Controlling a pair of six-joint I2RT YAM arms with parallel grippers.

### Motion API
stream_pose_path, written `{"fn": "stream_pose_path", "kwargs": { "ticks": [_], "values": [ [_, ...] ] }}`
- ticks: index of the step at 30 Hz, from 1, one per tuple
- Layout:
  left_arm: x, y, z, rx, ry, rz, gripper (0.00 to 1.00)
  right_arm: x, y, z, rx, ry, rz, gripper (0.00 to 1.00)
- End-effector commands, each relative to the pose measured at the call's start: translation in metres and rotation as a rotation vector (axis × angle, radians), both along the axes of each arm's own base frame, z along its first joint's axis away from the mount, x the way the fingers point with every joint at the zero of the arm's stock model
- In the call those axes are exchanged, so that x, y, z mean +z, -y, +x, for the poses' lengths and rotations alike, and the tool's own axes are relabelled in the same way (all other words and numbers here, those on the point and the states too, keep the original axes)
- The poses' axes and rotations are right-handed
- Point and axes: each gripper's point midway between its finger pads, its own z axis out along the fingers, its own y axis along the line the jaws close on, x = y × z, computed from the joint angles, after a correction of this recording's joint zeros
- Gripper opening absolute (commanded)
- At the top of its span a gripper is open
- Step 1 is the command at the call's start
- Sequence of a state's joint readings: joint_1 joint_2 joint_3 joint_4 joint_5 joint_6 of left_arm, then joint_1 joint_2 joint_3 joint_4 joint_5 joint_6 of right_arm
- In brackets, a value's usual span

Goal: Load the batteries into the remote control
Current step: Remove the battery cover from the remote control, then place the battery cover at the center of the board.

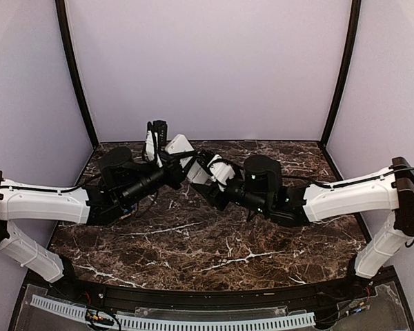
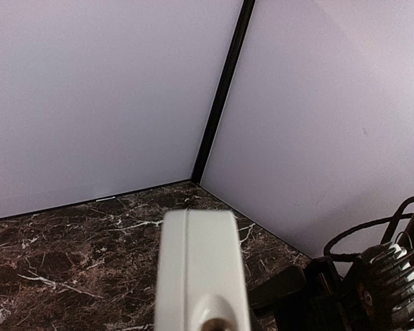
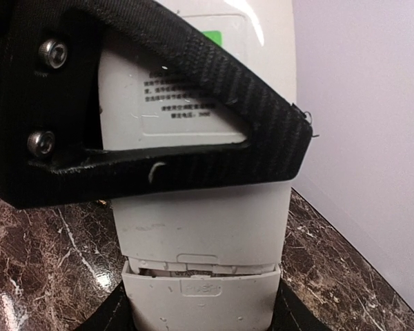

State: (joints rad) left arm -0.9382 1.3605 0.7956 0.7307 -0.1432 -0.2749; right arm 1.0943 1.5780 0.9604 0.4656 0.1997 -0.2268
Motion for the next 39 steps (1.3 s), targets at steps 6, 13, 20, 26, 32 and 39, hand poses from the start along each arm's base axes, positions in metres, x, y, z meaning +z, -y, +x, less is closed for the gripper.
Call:
{"fn": "stream_pose_path", "kwargs": {
  "ticks": [6,13,20,26,32,39],
  "values": [
    [0.036,-0.035,0.008,0.116,0.075,-0.046,0.00,-0.034,0.024,0.007,-0.054,-0.029,-0.093,0.38],
    [0.031,-0.035,0.009,0.124,0.082,-0.006,0.00,-0.035,0.036,0.008,-0.059,-0.050,-0.093,0.38],
    [0.031,-0.043,0.010,0.159,0.087,0.004,0.00,-0.061,0.060,0.019,-0.070,-0.314,-0.147,0.39],
    [0.029,-0.050,0.012,0.197,0.102,0.049,0.00,-0.139,0.111,0.027,-0.240,-0.705,-0.383,0.41],
    [0.026,-0.046,0.011,0.176,0.089,0.052,0.00,-0.199,0.156,0.014,-0.379,-0.998,-0.595,0.45],
    [0.025,-0.047,0.010,0.173,0.083,0.055,0.00,-0.221,0.172,0.012,-0.439,-1.079,-0.657,0.51]
  ]
}}
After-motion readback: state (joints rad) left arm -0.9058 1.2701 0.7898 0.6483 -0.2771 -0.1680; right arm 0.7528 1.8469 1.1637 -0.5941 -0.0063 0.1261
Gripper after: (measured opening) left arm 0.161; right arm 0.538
